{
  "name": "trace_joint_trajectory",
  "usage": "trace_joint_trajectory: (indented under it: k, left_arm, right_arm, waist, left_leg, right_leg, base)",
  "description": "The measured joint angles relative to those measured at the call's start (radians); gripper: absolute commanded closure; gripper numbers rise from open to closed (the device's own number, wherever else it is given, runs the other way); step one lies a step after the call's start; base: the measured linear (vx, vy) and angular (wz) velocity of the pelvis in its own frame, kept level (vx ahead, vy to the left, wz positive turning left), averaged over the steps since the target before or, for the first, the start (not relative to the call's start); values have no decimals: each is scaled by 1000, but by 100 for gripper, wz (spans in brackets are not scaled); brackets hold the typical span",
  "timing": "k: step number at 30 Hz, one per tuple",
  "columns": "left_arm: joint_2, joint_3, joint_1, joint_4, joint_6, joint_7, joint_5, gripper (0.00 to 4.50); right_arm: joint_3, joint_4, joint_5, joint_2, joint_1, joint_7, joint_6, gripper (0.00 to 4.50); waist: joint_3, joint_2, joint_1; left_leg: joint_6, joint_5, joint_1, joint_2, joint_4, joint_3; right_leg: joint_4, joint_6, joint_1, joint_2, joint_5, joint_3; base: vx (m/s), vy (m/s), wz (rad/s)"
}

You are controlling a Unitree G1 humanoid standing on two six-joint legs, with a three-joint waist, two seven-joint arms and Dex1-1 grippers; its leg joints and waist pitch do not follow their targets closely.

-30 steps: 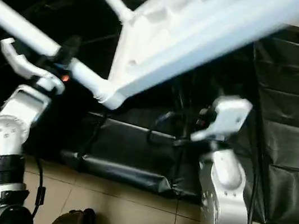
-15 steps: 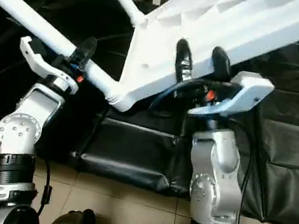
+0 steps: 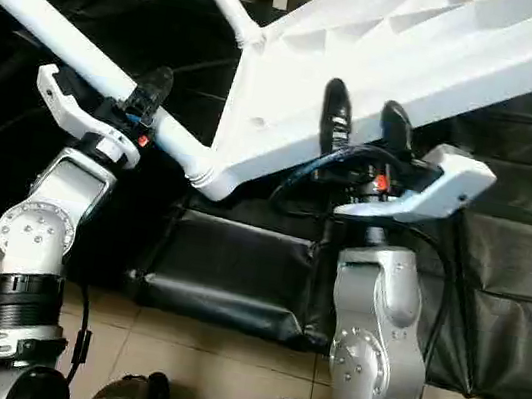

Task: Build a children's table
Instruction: Flip table

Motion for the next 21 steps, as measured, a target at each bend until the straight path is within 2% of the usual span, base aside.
trace_joint_trajectory:
  k: [3,13,15,21]
  left_arm:
    - [-2,20,0,10,-9,2,0,232]
    - [-2,29,-1,16,-12,7,-3,232]
    - [-3,29,-2,17,-12,5,-3,232]
    - [-3,31,-2,18,-12,3,-3,232]
  right_arm:
    - [-9,-3,-8,3,10,-12,2,0]
    - [8,-44,-21,24,19,-66,28,0]
    - [-11,-32,-20,33,-3,-100,45,0]
    - [-76,-27,54,36,-9,-169,96,0]
  waist:
    - [0,0,-5]
    - [1,1,-6]
    - [1,1,-7]
    - [1,2,-9]
  left_leg:
    - [0,0,0,0,-1,-1]
    - [0,0,-1,0,-2,-1]
    - [0,0,-1,0,-2,-1]
    - [0,0,-1,-1,-3,-1]
  right_leg:
    - [0,2,-1,0,0,0]
    - [-2,8,-1,0,0,1]
    - [-2,8,-1,0,0,1]
    - [-4,9,-1,0,0,1]
  base:
    - [0,0,0]
    - [0,0,0]
    - [0,0,0]
    - [0,0,0]
